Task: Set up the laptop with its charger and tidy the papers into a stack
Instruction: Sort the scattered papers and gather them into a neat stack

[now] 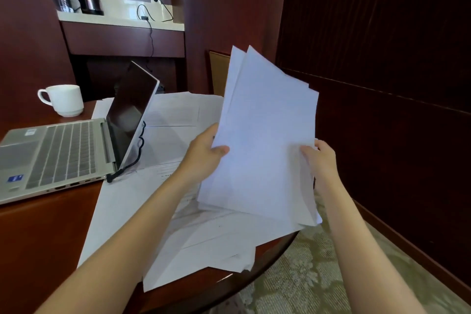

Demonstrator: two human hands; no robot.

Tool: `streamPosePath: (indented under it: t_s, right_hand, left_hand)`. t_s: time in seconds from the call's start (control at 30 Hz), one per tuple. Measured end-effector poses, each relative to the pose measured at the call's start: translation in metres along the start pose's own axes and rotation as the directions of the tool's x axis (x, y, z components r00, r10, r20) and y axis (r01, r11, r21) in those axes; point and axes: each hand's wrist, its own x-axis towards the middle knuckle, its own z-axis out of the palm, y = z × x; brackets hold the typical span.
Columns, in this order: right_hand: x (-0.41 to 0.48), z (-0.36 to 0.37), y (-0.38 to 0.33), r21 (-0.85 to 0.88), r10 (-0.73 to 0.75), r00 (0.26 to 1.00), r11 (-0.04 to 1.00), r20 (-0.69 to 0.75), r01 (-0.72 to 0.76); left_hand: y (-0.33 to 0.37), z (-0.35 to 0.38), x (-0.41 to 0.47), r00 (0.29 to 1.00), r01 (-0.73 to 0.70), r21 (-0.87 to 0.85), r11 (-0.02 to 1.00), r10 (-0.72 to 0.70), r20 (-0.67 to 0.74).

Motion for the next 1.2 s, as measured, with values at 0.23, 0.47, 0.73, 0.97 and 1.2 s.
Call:
streamPosePath:
  t_s: [0.23,0.47,0.73,0.97,1.2]
  right_hand:
    - [-0.01,0.034,-0.039,0.099,-0.254,0.964,0.964,0.083,0.245]
    - [-0.013,0.056,-0.062,0.199,-0.416,0.897,0.901,0.147,0.385]
    - [-0.015,0.061,-0.052,0.168,-0.379,0.872,0.925,0.311,0.342]
    - [-0.021,0.058,-0.06,0.165,-0.343,0.884,0.938,0.318,0.305]
    - [-0.014,0.056,-0.051,-0.044,0.079,0.943,0.997,0.324,-0.069]
  left_hand:
    - [0.0,-0.026,0.004,0.967,-0.104,-0.042,0.994,0.091,-0.238]
    - [0.007,-0.05,0.006,0.922,-0.177,-0.115,0.978,0.124,-0.367]
    - [0.002,-0.054,0.007,0.95,-0.112,-0.229,0.967,0.037,-0.31]
    - [0.001,-0.056,0.009,0.89,-0.057,-0.086,0.995,0.011,-0.456]
    - [-0.007,-0.065,0.009,0.783,0.124,0.009,0.992,-0.092,-0.615]
